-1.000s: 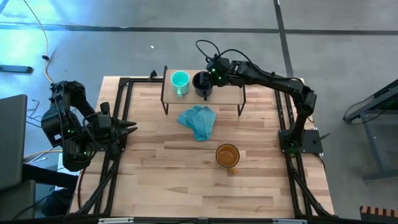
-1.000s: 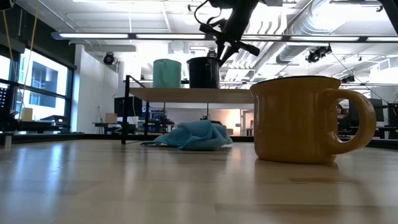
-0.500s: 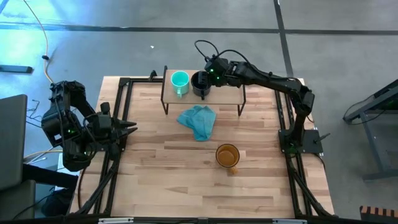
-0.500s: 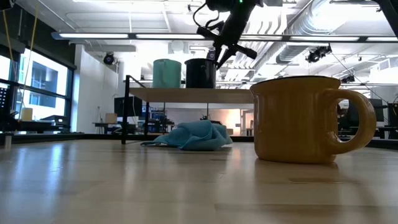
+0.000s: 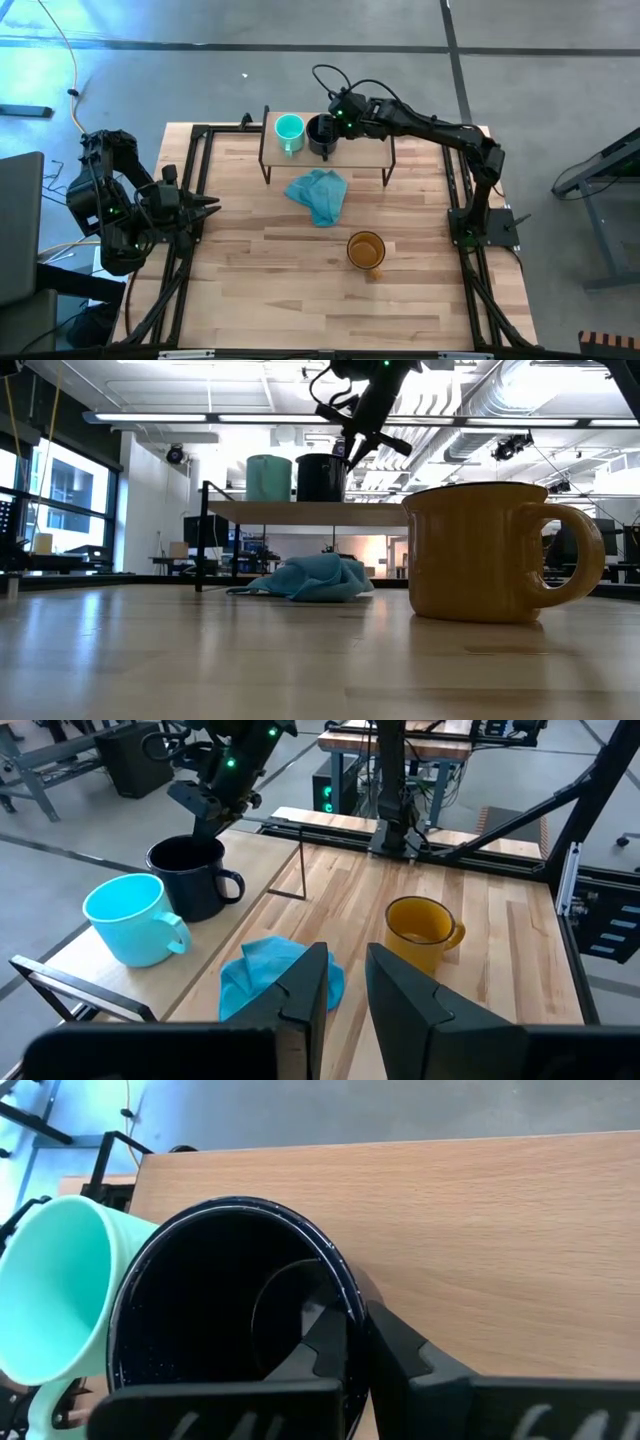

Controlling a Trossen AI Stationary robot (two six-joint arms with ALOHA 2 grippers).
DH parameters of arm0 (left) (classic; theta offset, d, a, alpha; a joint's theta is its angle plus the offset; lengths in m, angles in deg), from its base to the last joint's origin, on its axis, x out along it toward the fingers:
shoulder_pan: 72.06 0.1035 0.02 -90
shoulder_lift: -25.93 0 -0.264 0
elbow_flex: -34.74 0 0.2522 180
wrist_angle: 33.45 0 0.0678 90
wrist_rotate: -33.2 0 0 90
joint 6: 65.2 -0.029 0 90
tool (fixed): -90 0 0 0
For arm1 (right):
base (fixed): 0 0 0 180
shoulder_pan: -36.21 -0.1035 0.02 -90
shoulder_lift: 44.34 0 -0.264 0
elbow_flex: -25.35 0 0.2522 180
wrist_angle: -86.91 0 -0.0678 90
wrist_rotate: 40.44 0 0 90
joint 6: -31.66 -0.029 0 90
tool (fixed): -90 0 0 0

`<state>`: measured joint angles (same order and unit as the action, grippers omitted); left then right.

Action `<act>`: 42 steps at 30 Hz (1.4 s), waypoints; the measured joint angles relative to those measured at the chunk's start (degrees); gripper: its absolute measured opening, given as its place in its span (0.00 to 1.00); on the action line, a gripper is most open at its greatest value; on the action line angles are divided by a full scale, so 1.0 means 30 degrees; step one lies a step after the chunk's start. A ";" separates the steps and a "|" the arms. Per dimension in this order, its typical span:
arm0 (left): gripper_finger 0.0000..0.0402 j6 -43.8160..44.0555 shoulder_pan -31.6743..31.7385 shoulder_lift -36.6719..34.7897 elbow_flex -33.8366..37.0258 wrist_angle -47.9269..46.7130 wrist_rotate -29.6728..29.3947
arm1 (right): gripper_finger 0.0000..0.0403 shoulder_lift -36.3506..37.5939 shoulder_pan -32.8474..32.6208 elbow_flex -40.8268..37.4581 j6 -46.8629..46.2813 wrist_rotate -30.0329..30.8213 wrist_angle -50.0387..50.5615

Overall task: Stack small to large cups/mugs on shelf
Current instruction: Put the dark blue cup on the shelf

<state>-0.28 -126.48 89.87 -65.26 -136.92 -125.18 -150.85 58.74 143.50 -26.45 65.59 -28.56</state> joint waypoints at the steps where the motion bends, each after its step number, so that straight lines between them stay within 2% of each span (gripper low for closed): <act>1: 0.16 0.0000 0.0000 0.0000 0.0000 0.0000 0.0000 | 0.00 -0.0010 0.0013 0.0079 0.0042 0.0000 0.0066; 23: 0.16 -0.0007 0.0000 0.0000 0.0000 0.0000 -0.0029 | 0.00 -0.0057 0.0284 0.0902 0.0677 0.0009 0.1283; 42: 0.16 -0.0073 0.0000 0.0000 0.0000 -0.0015 -0.0073 | 0.00 -0.0042 0.0183 0.0896 -0.0408 0.0386 0.1299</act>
<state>-0.50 -126.48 89.87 -65.26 -136.96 -125.39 -150.97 59.29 146.18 -27.68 66.75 -24.67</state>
